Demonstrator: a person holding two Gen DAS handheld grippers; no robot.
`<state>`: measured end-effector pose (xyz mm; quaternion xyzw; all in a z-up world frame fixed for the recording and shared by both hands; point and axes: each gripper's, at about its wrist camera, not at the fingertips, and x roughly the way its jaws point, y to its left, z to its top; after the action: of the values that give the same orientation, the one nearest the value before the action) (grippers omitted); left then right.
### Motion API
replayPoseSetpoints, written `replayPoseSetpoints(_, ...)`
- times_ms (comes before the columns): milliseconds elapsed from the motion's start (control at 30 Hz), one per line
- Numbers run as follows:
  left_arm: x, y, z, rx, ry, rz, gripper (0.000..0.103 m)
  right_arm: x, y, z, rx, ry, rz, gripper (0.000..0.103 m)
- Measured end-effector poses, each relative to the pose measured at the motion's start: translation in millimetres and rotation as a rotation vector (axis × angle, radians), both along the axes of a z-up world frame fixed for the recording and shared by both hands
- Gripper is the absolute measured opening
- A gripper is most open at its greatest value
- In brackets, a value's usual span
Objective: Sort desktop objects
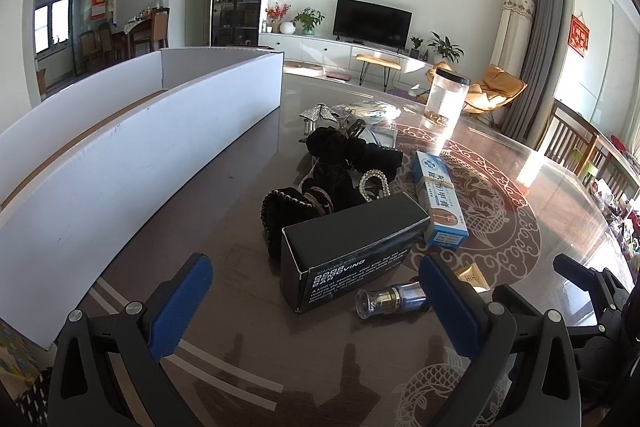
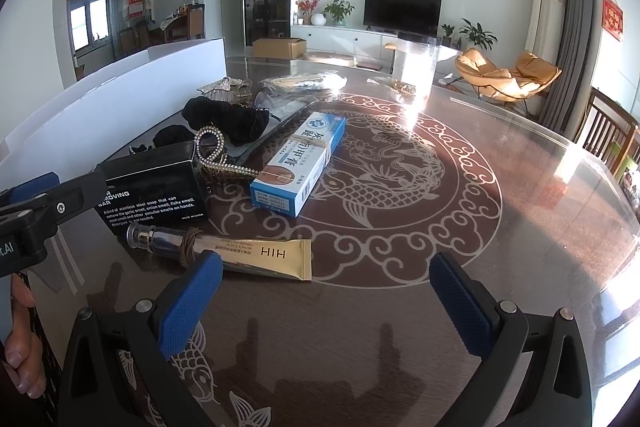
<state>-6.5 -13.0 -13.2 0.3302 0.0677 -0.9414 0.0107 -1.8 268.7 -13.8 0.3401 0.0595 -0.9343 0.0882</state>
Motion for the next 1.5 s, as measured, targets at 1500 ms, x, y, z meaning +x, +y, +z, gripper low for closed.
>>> replayPoseSetpoints(1500,1.7,1.7,-1.8,0.003,-0.009,-0.007,0.103,-3.7,0.9,-3.2,-0.002,-0.029,-0.009,0.103)
